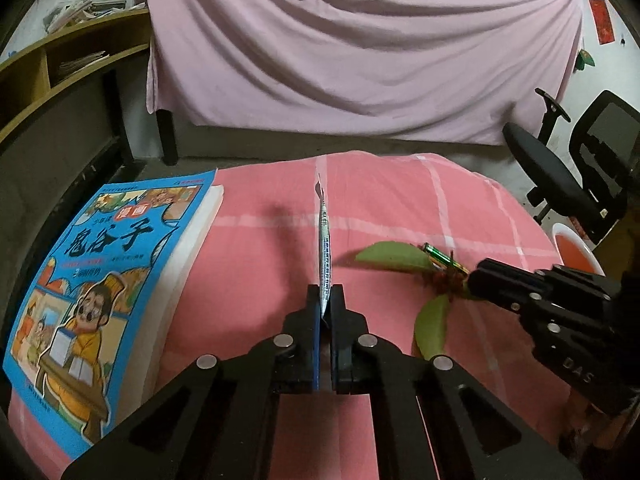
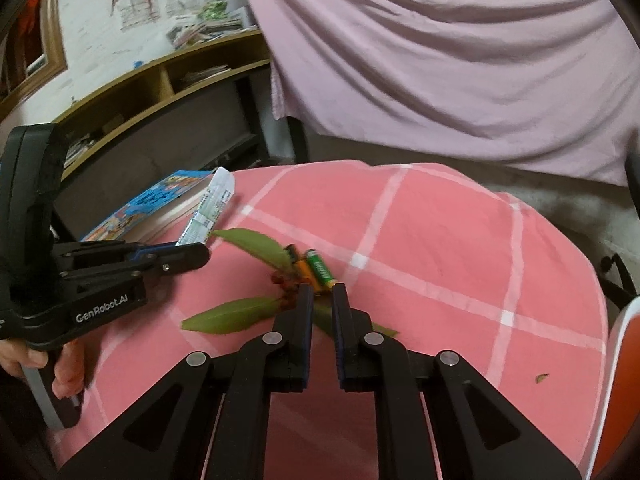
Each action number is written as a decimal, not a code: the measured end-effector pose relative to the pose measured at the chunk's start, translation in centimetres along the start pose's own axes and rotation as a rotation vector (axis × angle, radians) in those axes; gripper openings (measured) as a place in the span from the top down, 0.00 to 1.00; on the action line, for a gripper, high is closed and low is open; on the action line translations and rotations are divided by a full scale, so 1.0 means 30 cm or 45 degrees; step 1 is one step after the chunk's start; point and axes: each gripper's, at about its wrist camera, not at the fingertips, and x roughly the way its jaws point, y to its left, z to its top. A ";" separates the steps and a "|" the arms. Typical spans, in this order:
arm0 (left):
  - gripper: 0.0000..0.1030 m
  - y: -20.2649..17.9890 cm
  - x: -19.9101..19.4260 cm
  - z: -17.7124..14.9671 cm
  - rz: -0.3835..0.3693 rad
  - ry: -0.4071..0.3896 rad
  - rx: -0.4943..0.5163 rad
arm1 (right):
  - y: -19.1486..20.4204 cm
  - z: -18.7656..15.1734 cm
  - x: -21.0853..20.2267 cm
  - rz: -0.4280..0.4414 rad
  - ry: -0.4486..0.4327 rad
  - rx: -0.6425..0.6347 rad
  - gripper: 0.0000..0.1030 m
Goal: Collect trash
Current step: 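Grasp the white tube with the left tool while the right tool grasps the berry sprig, then lift the white tube and berry sprig off the table with both tools, then carry the white tube and berry sprig over the orange bucket with both tools, then open both tools to drop the tube and sprig into the bucket, then move both tools back over the two batteries on the table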
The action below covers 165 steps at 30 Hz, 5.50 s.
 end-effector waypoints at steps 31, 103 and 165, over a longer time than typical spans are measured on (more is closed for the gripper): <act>0.98 -0.068 -0.155 -0.068 -0.035 -0.228 0.051 | 0.061 -0.032 -0.121 -0.084 -0.299 -0.062 0.89; 0.97 -1.223 0.026 0.061 -0.426 -0.098 0.525 | -0.697 -0.421 -0.705 -0.636 -0.563 0.790 0.86; 0.04 -0.217 -0.468 0.008 -0.004 -0.845 0.018 | -0.185 -0.132 -0.554 -0.420 -1.017 0.229 0.00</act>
